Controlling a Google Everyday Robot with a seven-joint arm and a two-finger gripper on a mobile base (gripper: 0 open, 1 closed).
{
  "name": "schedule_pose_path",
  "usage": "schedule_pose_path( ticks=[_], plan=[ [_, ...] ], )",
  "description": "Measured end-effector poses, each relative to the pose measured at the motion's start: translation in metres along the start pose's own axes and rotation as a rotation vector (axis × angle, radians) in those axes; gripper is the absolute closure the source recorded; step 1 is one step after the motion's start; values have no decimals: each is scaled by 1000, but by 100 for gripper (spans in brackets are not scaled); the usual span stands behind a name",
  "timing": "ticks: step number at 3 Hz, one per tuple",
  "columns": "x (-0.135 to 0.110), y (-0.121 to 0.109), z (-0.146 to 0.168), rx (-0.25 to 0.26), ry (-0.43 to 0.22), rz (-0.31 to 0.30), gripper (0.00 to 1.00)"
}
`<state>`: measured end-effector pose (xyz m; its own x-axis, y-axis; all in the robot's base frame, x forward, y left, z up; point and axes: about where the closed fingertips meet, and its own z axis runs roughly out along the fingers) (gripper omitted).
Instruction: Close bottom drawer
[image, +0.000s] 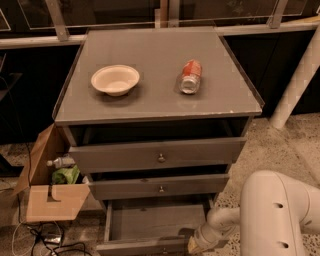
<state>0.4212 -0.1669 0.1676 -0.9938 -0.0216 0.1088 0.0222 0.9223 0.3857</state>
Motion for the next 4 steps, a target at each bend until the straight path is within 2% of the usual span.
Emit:
schedule_pose_path(
  ticks=[1,4],
  plan=[
    [-11,6,-7,-4,-27,-3,100],
    [-24,13,1,-30,-25,14,100]
  ],
)
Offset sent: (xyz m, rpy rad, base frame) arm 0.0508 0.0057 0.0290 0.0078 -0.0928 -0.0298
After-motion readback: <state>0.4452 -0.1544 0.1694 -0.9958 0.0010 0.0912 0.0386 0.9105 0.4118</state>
